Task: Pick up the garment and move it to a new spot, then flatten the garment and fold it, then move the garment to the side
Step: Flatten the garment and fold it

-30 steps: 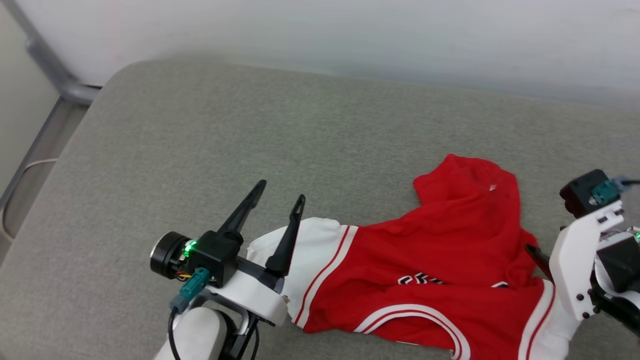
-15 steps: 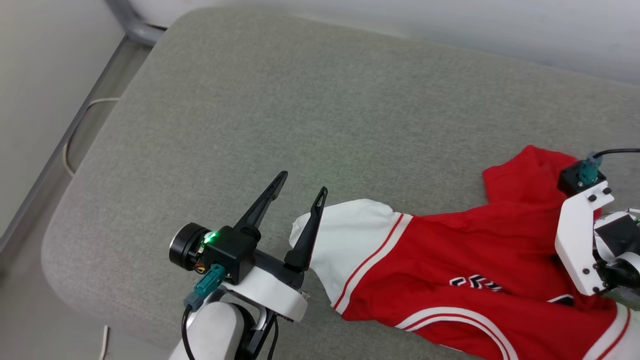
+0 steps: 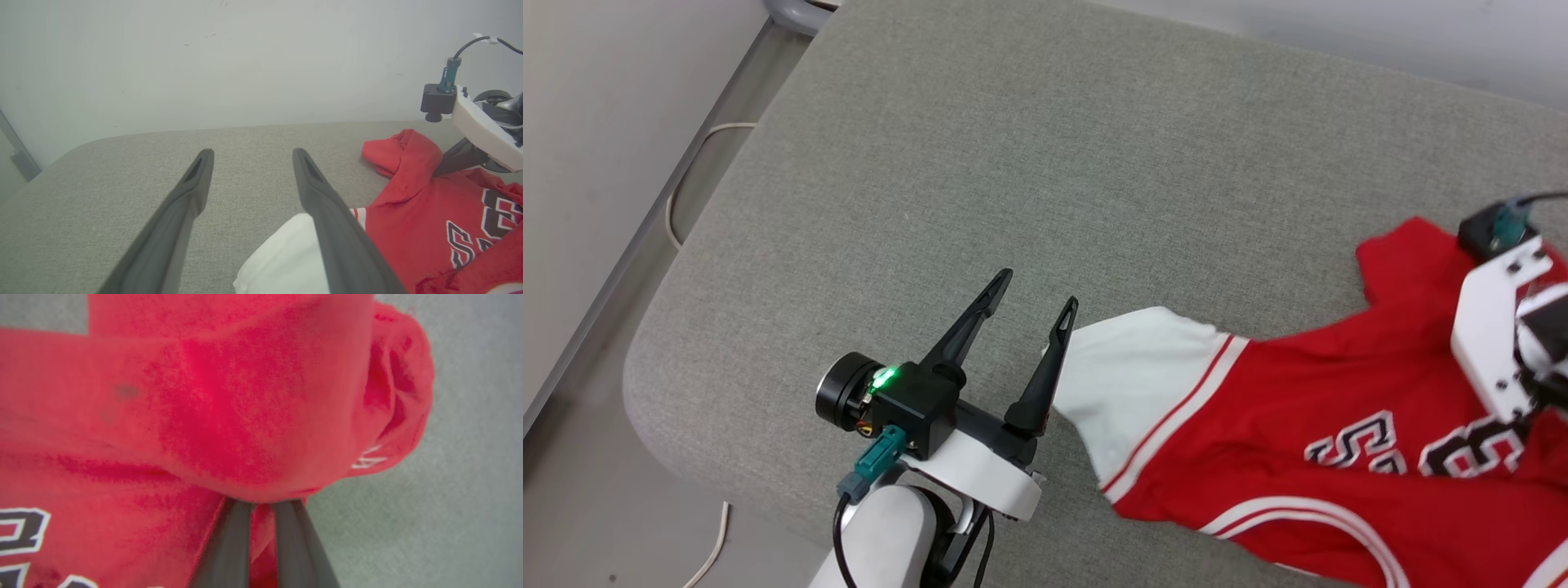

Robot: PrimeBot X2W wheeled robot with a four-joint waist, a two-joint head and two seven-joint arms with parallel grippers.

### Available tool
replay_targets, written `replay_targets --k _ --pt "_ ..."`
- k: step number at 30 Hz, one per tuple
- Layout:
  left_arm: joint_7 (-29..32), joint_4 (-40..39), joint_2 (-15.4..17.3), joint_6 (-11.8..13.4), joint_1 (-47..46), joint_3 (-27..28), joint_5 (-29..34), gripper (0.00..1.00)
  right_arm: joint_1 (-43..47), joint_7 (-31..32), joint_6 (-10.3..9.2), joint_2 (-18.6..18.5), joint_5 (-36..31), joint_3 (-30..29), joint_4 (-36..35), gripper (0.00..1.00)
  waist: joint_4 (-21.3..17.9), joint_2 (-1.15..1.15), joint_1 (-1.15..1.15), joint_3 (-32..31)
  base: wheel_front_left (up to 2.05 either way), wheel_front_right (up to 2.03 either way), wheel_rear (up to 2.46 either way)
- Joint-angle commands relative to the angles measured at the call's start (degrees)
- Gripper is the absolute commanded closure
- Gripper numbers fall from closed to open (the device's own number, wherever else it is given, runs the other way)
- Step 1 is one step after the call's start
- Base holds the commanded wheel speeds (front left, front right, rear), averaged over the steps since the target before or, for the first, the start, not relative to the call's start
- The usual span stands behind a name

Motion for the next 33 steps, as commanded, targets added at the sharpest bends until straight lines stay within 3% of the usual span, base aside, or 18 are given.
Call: replay_targets --k 1,11,19,20,21,22,33 --pt "-0.1 0.0 -0.2 -0.1 -0.7 -0.1 0.1 0.0 -2.6 -2.1 -0.16 -0.9 -1.4 0.5 1.6 1.0 0.1 0.0 0.0 0.1 0.0 0.0 0.0" --pt "-0.1 -0.3 -0.6 -0.1 -1.8 -1.5 -1.0 0.0 -20.3 -19.1 -0.13 -1.0 -11.6 6.6 11.4 1.0 1.3 0.0 0.0 1.8 0.0 0.0 0.0" --pt "-0.1 0.0 -0.8 -0.1 -2.2 -1.9 -1.4 0.0 -28.0 -33.3 -0.13 2.1 -19.2 8.4 23.6 1.0 2.3 0.0 0.0 2.7 0.0 0.0 0.0" --pt "-0.1 0.1 -0.8 -0.1 -2.2 -1.9 -1.5 0.0 -27.9 -33.8 -0.13 2.9 -19.3 8.3 25.3 0.86 2.3 0.0 0.0 2.7 0.0 0.0 0.0" --pt "-0.1 0.2 -0.8 -0.1 -2.2 -1.8 -1.4 0.0 -27.8 -34.5 -0.14 3.6 -19.3 8.2 26.6 0.35 2.3 0.0 0.0 2.7 0.0 0.0 0.0" --pt "-0.1 0.3 -0.8 -0.1 -2.2 -1.6 -1.5 0.0 -27.7 -35.1 -0.14 4.2 -19.0 7.8 27.9 0.0 2.1 0.0 0.0 2.6 0.0 0.0 0.0" --pt "-0.1 1.3 0.3 -0.1 -0.7 0.6 -2.8 0.0 -23.9 -49.0 -0.14 9.8 -14.0 2.3 33.0 0.0 -3.1 0.0 0.0 -2.8 0.0 0.0 0.0"
